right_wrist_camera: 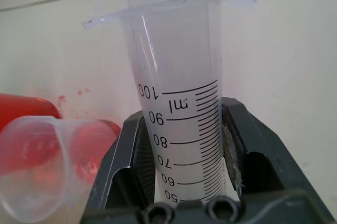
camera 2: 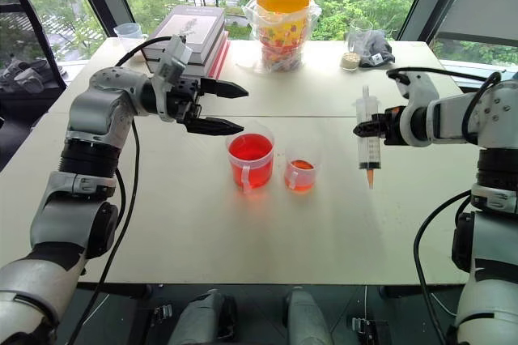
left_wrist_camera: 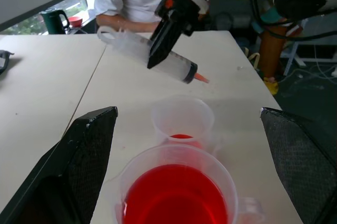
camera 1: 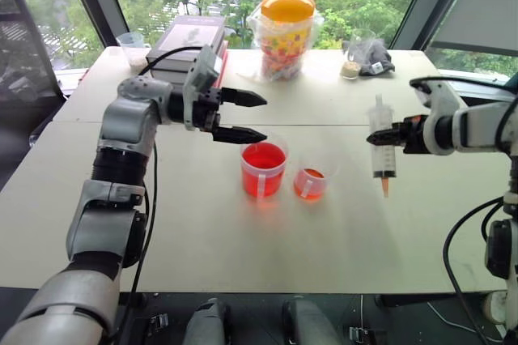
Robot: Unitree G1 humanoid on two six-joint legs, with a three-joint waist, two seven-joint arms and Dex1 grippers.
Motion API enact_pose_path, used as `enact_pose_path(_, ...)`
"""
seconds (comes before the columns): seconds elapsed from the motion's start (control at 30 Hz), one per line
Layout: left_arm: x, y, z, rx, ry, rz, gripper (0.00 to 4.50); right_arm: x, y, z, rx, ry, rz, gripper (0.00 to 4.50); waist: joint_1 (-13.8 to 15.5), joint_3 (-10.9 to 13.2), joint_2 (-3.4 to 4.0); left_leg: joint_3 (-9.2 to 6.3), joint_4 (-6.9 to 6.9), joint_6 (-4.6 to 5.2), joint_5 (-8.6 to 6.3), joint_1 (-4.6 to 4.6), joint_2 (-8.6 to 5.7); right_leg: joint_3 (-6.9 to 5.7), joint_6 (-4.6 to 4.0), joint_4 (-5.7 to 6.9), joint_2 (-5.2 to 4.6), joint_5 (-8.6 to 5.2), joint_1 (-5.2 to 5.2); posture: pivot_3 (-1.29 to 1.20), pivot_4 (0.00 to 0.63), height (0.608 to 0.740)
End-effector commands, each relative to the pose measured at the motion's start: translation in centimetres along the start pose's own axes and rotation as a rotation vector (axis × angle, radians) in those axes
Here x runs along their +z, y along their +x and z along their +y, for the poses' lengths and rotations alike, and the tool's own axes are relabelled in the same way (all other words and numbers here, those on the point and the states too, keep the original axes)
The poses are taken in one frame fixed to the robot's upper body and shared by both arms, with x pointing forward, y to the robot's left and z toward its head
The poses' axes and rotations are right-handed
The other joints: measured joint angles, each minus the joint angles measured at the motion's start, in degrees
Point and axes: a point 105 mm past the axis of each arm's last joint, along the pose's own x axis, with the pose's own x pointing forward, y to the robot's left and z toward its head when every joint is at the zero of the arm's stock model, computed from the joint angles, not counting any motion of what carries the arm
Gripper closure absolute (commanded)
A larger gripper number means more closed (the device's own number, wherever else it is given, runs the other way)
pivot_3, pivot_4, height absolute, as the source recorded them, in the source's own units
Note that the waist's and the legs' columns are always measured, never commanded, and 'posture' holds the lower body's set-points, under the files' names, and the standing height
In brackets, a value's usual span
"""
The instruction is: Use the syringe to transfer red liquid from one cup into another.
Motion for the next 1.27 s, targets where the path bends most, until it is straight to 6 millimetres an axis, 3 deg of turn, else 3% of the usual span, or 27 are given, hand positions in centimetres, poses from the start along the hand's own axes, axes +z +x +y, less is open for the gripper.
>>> enact_pose_path(0.03,1.2,-0.1,-0.5,-0.007,0.028,-0.025,0.05,-0.7,0.2,-0.3,-0.01,-0.011,0.037,3.11,-0.02,0.0,0.0,0.0,0.0,0.0,0.0,0.01,0.0,0.0,0.0,0.0,0.01,0.0,0.0,0.0,0.15,0.74)
enact_pose_path(0.4,1.3,-0.2,-0.8,0.005,0.011,-0.025,0.05,-2.7,3.1,-0.1,-0.007,0.032,0.127,3.11,-0.1,0.0,0.0,0.01,0.0,-0.01,0.0,0.03,0.01,0.0,0.0,0.02,0.04,0.0,0.01,0.0,0.15,0.74)
enact_pose_path(0.6,1.2,-0.3,-1.4,-0.013,-0.005,-0.016,0.0,-2.7,3.1,-0.1,-0.008,0.03,0.11,0.27,0.02,0.0,0.0,0.02,0.0,-0.01,0.0,0.02,0.0,0.0,0.01,0.01,0.03,0.0,0.01,0.0,0.15,0.74)
enact_pose_path(0.67,1.1,-0.4,-1.5,-0.01,-0.005,-0.007,0.0,-2.3,2.6,-0.1,-0.009,0.019,0.085,0.12,-0.01,0.0,0.0,0.02,0.0,-0.01,0.0,0.02,0.0,-0.01,0.01,0.01,0.03,0.0,0.01,0.0,0.15,0.74)
enact_pose_path(0.87,1.2,-1.0,-1.6,0.001,-0.002,0.007,0.0,0.2,-1.1,1.6,-0.025,-0.198,-0.079,0.12,-0.03,0.01,0.01,-0.01,-0.01,-0.01,0.01,0.02,0.01,-0.01,0.01,0.02,0.04,0.0,0.0,0.0,0.15,0.74)
enact_pose_path(0.93,1.2,-1.2,-1.7,0.002,-0.003,0.012,0.0,0.9,-2.8,2.9,-0.003,-0.319,-0.154,0.12,0.02,0.01,0.02,-0.02,-0.03,-0.01,0.0,0.02,0.01,-0.01,0.01,0.02,0.04,0.0,-0.02,0.0,0.15,0.74)
enact_pose_path(1.0,1.0,-1.6,-1.8,0.011,-0.011,0.027,0.0,1.3,-5.6,5.5,0.12,-0.456,-0.255,0.12,0.13,0.01,0.02,-0.03,-0.03,-0.01,0.0,0.02,0.01,-0.02,0.02,0.0,0.04,-0.01,-0.02,0.0,0.15,0.74)
enact_pose_path(1.1,0.8,-2.2,-2.0,0.024,-0.022,0.041,0.0,0.8,-9.1,7.9,0.23,-0.625,-0.329,0.12,0.18,0.01,0.02,-0.04,-0.04,-0.01,0.0,0.01,0.01,-0.02,0.02,-0.02,0.04,-0.01,-0.01,0.0,0.15,0.74)
enact_pose_path(1.27,0.9,-2.8,-2.2,0.038,-0.048,0.045,0.0,-1.4,-10.6,7.9,0.22,-0.755,-0.293,0.12,0.18,0.0,-0.02,-0.05,0.03,0.01,-0.01,0.11,0.01,-0.01,-0.03,-0.1,-0.02,-0.04,0.14,0.0,0.15,0.74)
